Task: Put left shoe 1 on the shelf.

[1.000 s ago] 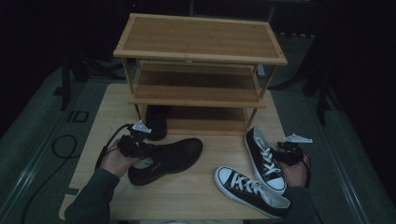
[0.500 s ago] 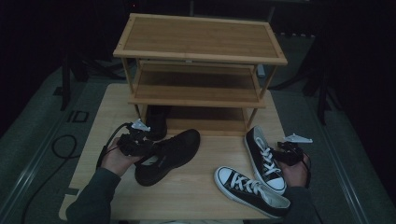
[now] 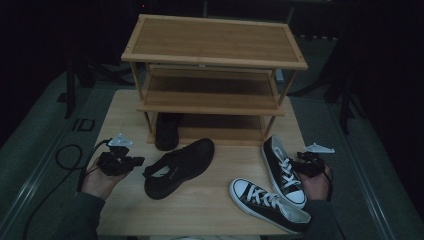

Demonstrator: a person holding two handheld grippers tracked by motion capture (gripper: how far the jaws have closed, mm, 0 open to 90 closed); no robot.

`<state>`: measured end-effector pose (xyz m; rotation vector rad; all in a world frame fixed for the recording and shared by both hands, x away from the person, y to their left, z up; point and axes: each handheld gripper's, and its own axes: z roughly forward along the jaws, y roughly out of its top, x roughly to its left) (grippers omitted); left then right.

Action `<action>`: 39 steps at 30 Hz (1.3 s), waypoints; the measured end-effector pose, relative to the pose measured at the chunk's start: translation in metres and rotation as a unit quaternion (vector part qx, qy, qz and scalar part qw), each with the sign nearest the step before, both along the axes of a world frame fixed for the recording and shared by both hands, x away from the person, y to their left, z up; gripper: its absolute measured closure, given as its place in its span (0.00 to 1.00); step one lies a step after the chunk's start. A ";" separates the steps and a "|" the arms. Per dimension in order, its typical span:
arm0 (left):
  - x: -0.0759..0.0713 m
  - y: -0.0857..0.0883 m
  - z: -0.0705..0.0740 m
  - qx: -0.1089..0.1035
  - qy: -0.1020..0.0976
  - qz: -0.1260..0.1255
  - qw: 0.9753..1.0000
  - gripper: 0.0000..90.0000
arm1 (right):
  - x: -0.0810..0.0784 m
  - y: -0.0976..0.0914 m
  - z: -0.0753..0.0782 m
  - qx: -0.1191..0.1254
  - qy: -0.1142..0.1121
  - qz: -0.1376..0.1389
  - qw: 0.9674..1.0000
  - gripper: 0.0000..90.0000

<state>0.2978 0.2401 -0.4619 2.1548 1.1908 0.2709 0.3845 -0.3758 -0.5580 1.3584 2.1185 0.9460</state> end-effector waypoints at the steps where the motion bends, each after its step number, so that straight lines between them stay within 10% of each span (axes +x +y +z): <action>1: 0.000 0.001 -0.006 0.002 0.005 0.000 1.000 1.00 | 0.000 0.000 0.000 0.000 0.000 0.000 1.000 0.44; 11: 0.001 -0.009 -0.044 0.026 0.048 -0.023 0.998 1.00 | 0.000 0.000 0.000 0.000 0.000 0.000 1.000 0.44; 27: -0.014 -0.029 -0.046 0.025 0.039 -0.049 0.998 1.00 | 0.000 0.000 0.000 0.000 0.000 0.000 1.000 0.44; 39: -0.022 -0.072 -0.051 0.022 0.043 -0.108 0.993 1.00 | 0.000 0.000 0.000 0.000 0.000 0.000 1.000 0.44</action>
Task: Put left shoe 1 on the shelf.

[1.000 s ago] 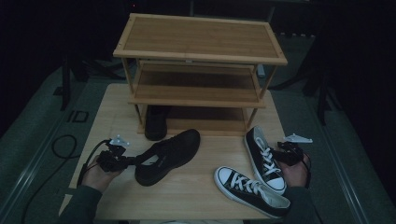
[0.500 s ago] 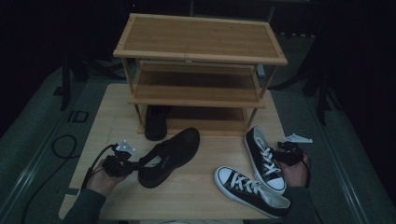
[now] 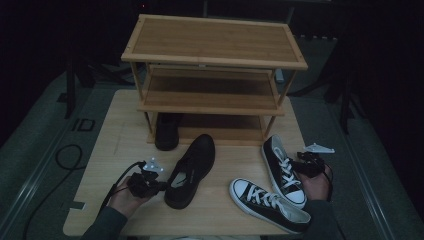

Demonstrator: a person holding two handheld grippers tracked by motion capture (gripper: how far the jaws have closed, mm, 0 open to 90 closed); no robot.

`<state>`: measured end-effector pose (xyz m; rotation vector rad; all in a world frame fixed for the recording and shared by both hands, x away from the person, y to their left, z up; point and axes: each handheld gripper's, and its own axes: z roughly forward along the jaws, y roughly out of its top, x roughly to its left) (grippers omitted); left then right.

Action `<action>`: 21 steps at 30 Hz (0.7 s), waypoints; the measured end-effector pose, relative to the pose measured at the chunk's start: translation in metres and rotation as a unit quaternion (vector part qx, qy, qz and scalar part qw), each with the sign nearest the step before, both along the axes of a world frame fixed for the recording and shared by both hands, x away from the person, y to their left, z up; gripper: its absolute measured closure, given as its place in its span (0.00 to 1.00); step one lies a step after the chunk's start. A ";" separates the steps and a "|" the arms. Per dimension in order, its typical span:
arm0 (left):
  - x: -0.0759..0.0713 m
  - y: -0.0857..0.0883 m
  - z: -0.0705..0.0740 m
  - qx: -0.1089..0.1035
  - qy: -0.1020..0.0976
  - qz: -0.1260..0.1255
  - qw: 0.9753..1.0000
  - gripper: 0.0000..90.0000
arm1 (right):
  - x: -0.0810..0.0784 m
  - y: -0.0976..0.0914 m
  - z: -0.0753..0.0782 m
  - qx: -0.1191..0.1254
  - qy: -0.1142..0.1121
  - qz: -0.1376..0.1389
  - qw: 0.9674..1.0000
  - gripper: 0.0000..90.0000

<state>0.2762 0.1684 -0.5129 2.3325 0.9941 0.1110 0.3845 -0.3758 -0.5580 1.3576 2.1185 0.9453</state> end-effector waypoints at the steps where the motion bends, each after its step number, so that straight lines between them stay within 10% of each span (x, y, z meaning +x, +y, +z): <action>1: 0.000 -0.005 -0.001 0.002 0.001 -0.006 1.000 1.00 | 0.000 0.000 0.000 0.000 0.000 0.000 1.000 0.44; 21: 0.004 -0.041 -0.004 -0.010 0.005 -0.025 1.000 1.00 | 0.000 0.000 0.000 0.000 0.000 0.000 1.000 0.44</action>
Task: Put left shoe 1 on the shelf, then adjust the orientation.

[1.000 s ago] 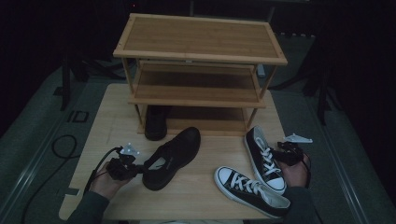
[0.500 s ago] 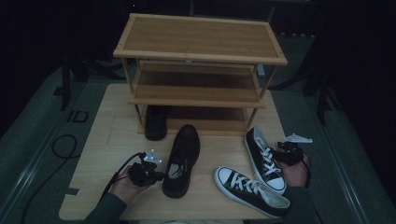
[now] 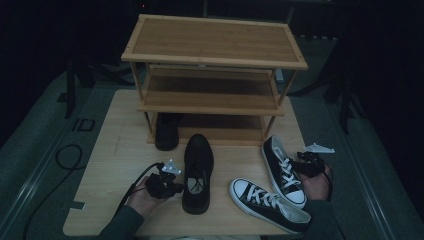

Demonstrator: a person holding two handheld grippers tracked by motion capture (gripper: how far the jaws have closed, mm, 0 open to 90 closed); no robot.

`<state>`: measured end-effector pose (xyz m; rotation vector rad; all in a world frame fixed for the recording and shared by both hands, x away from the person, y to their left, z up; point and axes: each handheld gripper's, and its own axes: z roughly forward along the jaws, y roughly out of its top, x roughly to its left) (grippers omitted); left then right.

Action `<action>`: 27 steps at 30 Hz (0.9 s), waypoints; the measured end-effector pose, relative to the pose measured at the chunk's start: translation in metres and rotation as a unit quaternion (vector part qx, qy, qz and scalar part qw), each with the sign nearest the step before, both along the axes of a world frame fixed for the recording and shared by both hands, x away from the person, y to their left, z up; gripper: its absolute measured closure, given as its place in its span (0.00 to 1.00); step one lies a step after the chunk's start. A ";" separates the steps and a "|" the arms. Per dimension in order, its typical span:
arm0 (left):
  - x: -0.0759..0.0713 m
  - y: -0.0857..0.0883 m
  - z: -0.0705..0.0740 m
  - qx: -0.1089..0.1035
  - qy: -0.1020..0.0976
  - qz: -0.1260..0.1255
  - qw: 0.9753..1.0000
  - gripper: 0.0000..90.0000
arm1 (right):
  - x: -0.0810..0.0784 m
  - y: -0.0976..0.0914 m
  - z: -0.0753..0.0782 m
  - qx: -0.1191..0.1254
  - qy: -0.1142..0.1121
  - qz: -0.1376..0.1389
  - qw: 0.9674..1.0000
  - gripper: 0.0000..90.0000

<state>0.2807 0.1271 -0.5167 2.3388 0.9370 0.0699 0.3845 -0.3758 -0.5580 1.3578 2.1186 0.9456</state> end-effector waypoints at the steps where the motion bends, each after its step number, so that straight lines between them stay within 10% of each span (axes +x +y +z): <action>1: 0.000 -0.002 0.000 0.001 -0.001 -0.003 1.000 1.00 | 0.000 0.000 0.000 0.000 0.000 0.000 1.000 0.44; 8: 0.000 0.004 0.014 -0.008 -0.006 0.011 1.000 0.95 | 0.000 0.000 0.000 0.000 0.000 0.000 1.000 0.44; 19: -0.003 0.011 0.076 -0.068 -0.046 0.048 0.995 0.74 | 0.000 0.000 0.000 0.000 0.000 0.000 1.000 0.44; 27: -0.001 -0.010 0.077 -0.037 -0.032 0.047 0.998 0.72 | 0.000 0.000 0.000 0.000 0.000 0.000 1.000 0.44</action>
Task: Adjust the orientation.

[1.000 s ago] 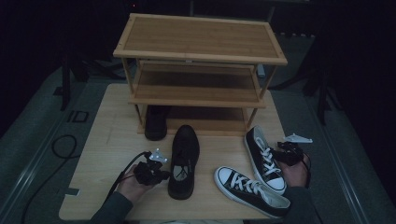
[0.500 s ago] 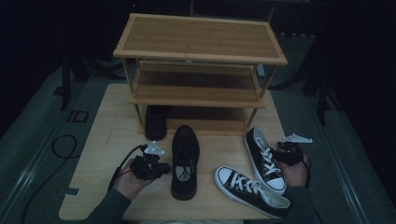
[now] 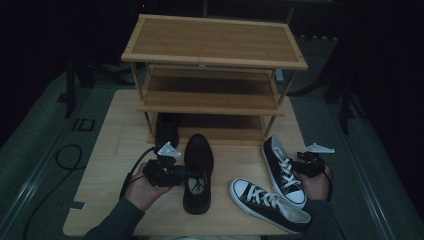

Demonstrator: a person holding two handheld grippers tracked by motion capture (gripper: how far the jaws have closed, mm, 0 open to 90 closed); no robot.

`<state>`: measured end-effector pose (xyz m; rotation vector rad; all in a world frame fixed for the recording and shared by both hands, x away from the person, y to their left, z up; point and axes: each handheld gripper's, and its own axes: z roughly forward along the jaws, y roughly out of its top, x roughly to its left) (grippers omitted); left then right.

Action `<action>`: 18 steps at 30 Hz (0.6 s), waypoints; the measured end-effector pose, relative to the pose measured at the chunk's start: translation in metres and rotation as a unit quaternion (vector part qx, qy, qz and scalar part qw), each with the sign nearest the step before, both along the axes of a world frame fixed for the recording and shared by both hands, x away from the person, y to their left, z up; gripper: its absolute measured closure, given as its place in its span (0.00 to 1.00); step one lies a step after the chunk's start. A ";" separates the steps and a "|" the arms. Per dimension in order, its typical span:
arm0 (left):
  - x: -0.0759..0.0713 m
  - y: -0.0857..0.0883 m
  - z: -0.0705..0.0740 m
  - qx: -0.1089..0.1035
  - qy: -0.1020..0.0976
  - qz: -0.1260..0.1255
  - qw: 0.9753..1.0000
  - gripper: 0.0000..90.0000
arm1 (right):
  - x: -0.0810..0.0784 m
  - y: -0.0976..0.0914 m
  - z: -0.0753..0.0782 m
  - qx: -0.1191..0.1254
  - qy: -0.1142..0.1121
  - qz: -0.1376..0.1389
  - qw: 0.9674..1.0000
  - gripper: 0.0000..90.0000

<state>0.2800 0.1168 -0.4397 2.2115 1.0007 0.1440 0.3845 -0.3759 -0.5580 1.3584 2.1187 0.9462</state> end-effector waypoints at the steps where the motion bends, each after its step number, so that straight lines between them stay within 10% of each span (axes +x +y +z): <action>1: 0.000 0.000 0.000 0.000 0.000 0.000 1.000 0.71 | 0.000 0.000 0.000 0.000 0.000 0.000 1.000 0.44; 10: 0.014 -0.020 -0.021 0.044 0.016 0.039 0.998 0.72 | 0.000 0.000 0.000 0.000 0.000 0.000 1.000 0.44; 18: 0.020 -0.020 -0.028 0.008 0.019 0.072 0.997 0.97 | 0.000 0.000 0.000 0.000 0.000 0.000 1.000 0.44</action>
